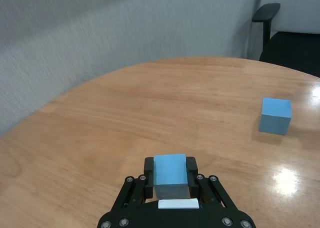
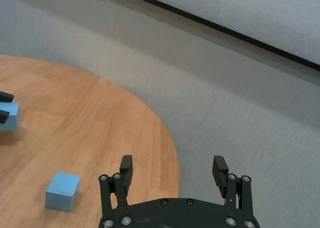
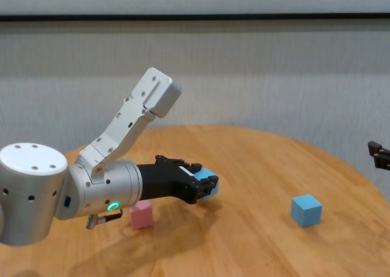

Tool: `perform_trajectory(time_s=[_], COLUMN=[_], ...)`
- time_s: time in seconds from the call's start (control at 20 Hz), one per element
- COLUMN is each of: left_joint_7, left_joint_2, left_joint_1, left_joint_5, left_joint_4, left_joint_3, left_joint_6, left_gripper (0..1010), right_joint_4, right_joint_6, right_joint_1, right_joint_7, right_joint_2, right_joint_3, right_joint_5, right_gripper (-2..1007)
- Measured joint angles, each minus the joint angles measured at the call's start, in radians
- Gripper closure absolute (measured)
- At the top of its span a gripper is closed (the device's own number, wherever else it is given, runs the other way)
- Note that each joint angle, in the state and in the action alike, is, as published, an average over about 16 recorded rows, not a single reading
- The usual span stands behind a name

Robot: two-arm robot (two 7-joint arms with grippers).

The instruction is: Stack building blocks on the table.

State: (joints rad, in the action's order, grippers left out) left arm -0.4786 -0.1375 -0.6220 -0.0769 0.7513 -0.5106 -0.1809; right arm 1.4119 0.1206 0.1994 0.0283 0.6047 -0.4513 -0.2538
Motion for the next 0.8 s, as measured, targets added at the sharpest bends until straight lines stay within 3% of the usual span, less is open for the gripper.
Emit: perform_trajectory(time_s=[0.5, 0.8], left_joint_7=[-0.008, -0.014], left_joint_2=[0.004, -0.016], left_joint_1=[-0.004, 0.021], left_joint_5=[0.009, -0.002], left_joint_4=[-0.016, 0.043], left_joint_3=[0.018, 0.039], left_joint_6=[-0.004, 0.015], left_gripper=[463, 277], right_joint_4=[0.000, 0.000], right_joint_6=[0.000, 0.000], right_joint_1=[0.000, 0.000], right_joint_7=[0.000, 0.000], right_joint_2=[0.000, 0.000], right_joint_3=[0.000, 0.000], right_joint_5=[0.000, 0.000], right_gripper=[2, 2])
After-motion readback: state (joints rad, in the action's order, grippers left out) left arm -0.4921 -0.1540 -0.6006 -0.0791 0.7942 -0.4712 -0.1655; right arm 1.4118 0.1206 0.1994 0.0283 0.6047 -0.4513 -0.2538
